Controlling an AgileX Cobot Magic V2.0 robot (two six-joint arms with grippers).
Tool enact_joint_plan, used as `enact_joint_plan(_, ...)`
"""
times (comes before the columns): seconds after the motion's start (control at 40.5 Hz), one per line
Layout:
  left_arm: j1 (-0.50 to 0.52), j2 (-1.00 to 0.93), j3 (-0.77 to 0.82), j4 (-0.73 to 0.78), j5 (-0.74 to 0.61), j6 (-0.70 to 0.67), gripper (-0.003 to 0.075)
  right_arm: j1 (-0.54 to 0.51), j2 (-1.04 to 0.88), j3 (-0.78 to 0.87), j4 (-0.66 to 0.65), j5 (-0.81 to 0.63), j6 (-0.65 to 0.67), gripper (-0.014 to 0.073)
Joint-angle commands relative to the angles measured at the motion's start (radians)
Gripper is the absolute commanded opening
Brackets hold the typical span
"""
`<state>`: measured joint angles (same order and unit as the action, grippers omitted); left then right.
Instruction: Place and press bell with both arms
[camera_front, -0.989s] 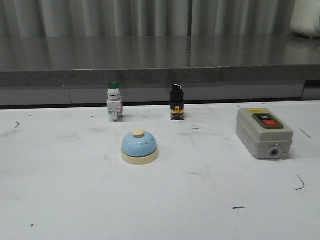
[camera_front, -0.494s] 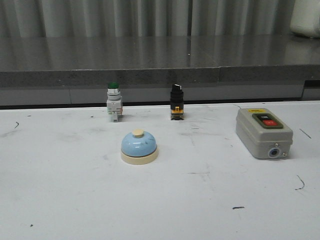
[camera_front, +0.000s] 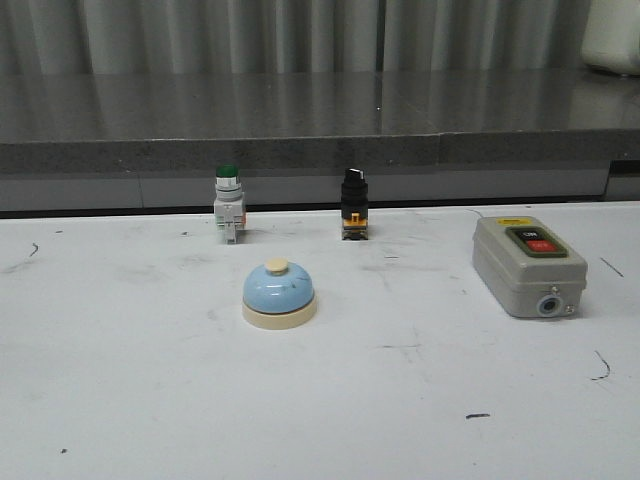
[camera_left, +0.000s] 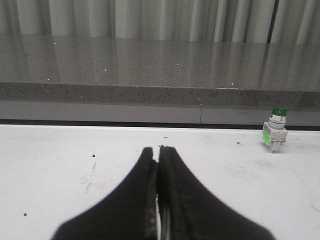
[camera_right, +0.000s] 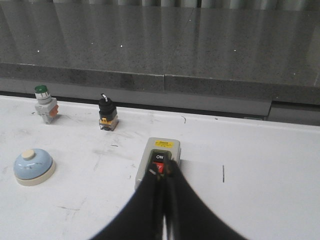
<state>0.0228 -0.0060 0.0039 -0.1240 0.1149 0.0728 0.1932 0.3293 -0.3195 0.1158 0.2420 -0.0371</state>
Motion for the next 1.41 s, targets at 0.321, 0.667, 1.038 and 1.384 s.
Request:
enact_joint_plan(0.321,0.001,-0.015,0.024,-0.003,-0.084,-0.003,-0.0020,-0.025,-0.034,0.057,-0.131,-0.117,-0.012,-0.0070)
enact_joint_plan(0.667,0.001,-0.015,0.024,-0.003,-0.084,-0.003,-0.0020,-0.173,-0.295,0.321,-0.126,-0.118,-0.011,-0.0070)
enact_joint_plan(1.038,0.001,-0.015,0.024,-0.003,-0.084,-0.003,-0.0020,-0.173,-0.356,0.340,-0.116,-0.065,-0.011,-0.0070)
enact_joint_plan(1.384,0.001,-0.015,0.024,-0.003,-0.084,-0.003,-0.0020,-0.173,-0.356,0.340,-0.116,-0.065,-0.011,-0.0070)
